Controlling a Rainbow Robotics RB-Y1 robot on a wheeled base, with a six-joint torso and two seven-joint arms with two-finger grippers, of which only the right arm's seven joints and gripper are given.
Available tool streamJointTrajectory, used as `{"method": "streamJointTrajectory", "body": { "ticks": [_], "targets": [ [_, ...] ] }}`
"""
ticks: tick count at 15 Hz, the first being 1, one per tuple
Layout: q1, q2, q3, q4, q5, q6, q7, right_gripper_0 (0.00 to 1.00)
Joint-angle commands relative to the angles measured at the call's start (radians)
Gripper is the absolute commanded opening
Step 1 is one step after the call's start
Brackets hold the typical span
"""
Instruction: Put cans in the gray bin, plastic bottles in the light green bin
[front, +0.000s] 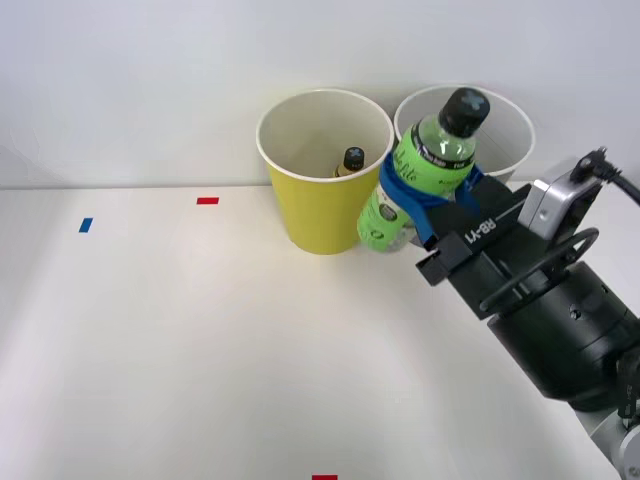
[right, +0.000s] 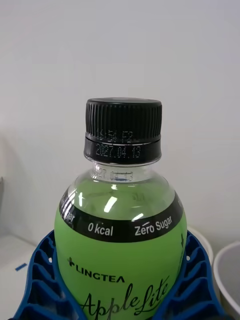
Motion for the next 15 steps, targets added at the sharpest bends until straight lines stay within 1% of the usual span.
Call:
{"method": "streamJointTrajectory", "body": {
  "ticks": [1, 4, 7, 9, 13, 15],
  "targets": [
    [-0.061, 0.032, -0.032, 0.005, -0.031, 0.000, -0.007, 0.00],
    [-0.151, 0.040, -0.056, 0.061, -0.032, 0.000, -0.014, 0.00],
    [-0.321, 0.077, -0.039, 0.213, -0.032, 0.001, -0.013, 0.00],
    [-0.433, 0.120, -0.030, 0.333, -0.031, 0.001, -0.005, 0.00],
    [-0.558, 0.201, -0.007, 0.512, -0.003, 0.001, 0.013, 0.00],
    [-0.630, 0.236, 0.005, 0.632, 0.015, -0.004, 0.030, 0.00]
  ]
}}
